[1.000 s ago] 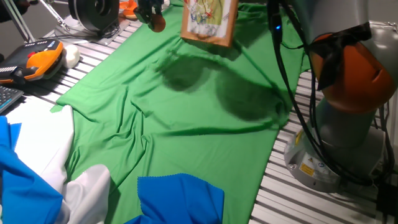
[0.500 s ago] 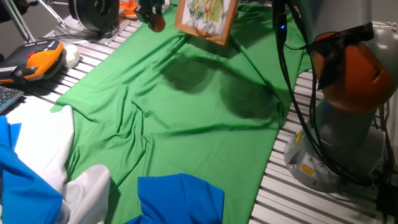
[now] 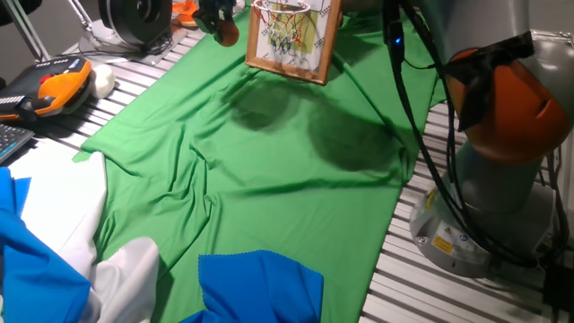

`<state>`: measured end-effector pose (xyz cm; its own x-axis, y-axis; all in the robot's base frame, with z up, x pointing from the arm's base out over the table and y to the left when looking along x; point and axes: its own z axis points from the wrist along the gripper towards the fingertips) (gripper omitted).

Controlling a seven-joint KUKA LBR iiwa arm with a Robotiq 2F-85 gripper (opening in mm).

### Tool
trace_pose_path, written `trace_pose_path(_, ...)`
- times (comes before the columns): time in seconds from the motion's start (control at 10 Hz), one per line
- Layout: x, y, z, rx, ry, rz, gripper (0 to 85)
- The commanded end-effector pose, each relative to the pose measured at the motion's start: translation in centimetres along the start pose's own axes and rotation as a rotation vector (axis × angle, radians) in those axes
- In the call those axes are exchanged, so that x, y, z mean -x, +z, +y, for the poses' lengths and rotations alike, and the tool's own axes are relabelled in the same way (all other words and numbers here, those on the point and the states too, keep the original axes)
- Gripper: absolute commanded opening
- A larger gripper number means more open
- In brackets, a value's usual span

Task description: Grab a basketball, release it and shoot it into the basket

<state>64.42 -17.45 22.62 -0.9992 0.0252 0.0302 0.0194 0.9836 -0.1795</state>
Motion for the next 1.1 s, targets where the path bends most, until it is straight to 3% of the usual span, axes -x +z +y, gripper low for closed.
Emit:
trace_pose_path(0.0, -0.3, -0.7, -1.5, 0.016, -0.005, 0.007, 0.0)
trace_pose_path(0.1, -0.8, -1.3, -2.8, 0.032, -0.007, 0.010, 0.0)
trace_pose_path(0.4, -2.0, -2.1, -4.0, 0.025, -0.011, 0.010, 0.0)
trace_pose_path(0.5, -2.1, -2.1, -3.9, 0.032, -0.006, 0.012, 0.0)
trace_pose_path(0.6, -1.8, -1.8, -2.7, 0.046, 0.031, 0.014, 0.0)
trace_pose_path(0.8, -1.8, -1.8, -2.7, 0.038, 0.086, 0.016, 0.0)
trace_pose_path(0.9, -1.8, -1.8, -2.7, 0.013, 0.121, 0.014, 0.0)
trace_pose_path(1.0, -1.8, -1.8, -2.7, -0.046, 0.160, -0.011, 0.0)
